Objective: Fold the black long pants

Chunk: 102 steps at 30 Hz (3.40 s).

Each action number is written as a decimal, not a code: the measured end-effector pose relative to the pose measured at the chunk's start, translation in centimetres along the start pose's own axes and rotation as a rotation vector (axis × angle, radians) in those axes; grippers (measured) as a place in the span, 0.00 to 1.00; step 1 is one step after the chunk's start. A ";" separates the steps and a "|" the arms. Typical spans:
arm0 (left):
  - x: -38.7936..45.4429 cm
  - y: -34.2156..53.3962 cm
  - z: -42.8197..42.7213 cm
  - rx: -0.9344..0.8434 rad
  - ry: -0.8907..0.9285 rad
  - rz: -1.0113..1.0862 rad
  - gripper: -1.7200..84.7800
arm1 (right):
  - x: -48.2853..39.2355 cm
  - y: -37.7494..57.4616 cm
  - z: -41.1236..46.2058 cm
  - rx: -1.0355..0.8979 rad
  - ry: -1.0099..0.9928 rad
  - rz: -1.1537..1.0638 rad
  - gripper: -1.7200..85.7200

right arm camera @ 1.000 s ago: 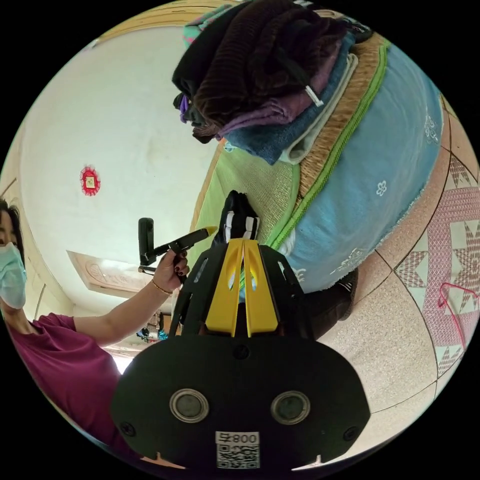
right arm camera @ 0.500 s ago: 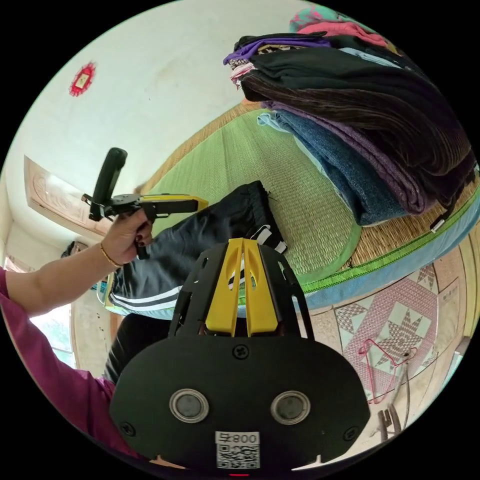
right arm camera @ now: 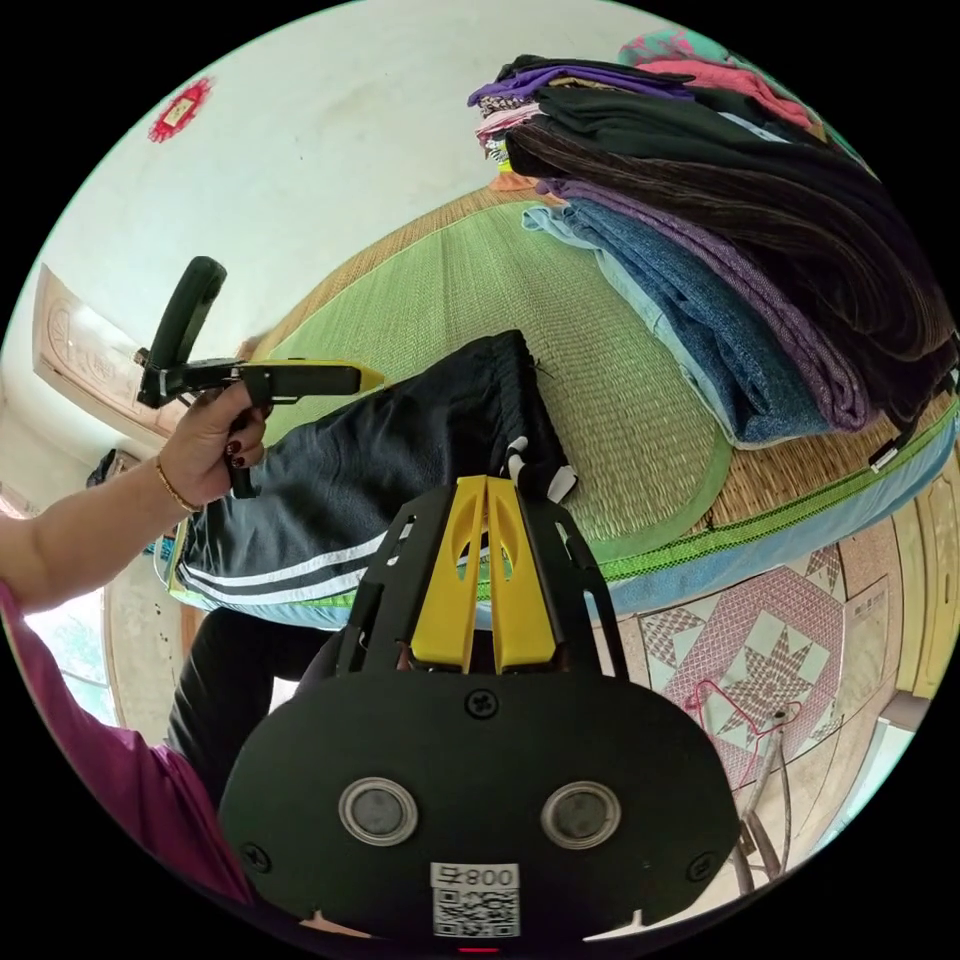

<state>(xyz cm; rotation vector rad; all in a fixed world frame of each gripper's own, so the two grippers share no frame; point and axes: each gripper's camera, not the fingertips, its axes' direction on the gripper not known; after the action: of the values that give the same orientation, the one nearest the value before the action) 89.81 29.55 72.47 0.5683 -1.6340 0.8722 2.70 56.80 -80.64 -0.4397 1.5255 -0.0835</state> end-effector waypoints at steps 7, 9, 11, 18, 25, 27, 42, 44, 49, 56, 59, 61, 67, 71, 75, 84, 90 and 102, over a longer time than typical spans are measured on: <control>-7.2 13.5 -3.3 0.067 0.006 -0.142 0.02 | -2.1 -2.7 -2.0 0.003 -0.054 0.063 0.02; -10.3 17.8 -3.1 0.020 -0.012 -0.224 0.02 | -2.7 -3.6 -2.4 0.009 -0.089 0.102 0.02; -14.7 23.5 -3.6 -0.021 0.000 -0.355 0.02 | -3.2 -4.4 -2.9 0.018 -0.114 0.136 0.02; -24.8 37.8 -10.1 0.189 -0.010 -0.628 0.03 | -9.2 -8.5 -6.1 0.067 -0.102 0.089 0.02; -34.7 47.9 -9.3 0.168 -0.061 -0.809 0.03 | -20.7 -14.8 -4.1 0.007 -0.336 -0.126 0.04; -36.0 50.3 -8.0 0.129 -0.038 -0.833 0.03 | -25.9 -17.5 -1.7 -0.066 -0.453 -0.235 0.06; -42.3 63.7 -7.5 0.266 0.071 -0.814 0.03 | -51.4 -29.3 15.8 -0.574 -0.578 -0.534 0.10; -43.0 65.1 -8.2 0.298 0.092 -0.799 0.04 | -52.8 -29.3 15.1 -0.555 -0.596 -0.572 0.10; -44.0 66.6 -9.9 0.385 0.134 -0.720 0.07 | -56.1 -27.7 12.9 -0.511 -0.588 -0.656 0.09; -44.7 66.6 -7.9 0.205 0.031 -0.635 0.05 | -58.6 -27.9 13.0 -0.539 -0.565 -0.645 0.10; -45.2 68.4 -7.9 0.225 0.043 -0.653 0.03 | -58.6 -29.3 12.5 -0.541 -0.586 -0.614 0.10; -45.7 69.8 -8.0 0.253 0.065 -0.672 0.03 | -58.2 -30.5 12.1 -0.525 -0.606 -0.563 0.10; -46.2 72.9 -8.2 0.283 0.083 -0.682 0.03 | -56.9 -34.4 13.5 -0.536 -0.716 -0.316 0.10; -46.4 74.5 -8.4 0.297 0.089 -0.676 0.03 | -57.4 -35.7 15.3 -0.591 -0.735 -0.223 0.09; -46.4 75.8 -8.6 0.295 0.081 -0.663 0.03 | -58.2 -37.3 16.3 -0.617 -0.743 -0.171 0.07; -46.9 82.1 -11.6 0.341 0.006 -0.716 0.03 | -60.6 -42.2 14.4 -0.613 -0.762 -0.221 0.02; -48.0 89.2 -12.4 0.240 -0.143 -0.862 0.03 | -61.6 -47.0 12.8 -0.582 -0.762 -0.259 0.02; -47.5 94.5 -13.1 0.281 -0.107 -0.889 0.09 | -59.0 -50.4 16.8 -0.720 -0.799 -0.125 0.03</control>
<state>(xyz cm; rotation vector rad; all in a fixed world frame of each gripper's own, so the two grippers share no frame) 37.81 93.29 4.76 1.4155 -1.1505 0.3945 26.56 33.30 -8.61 -0.9993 0.6925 0.5079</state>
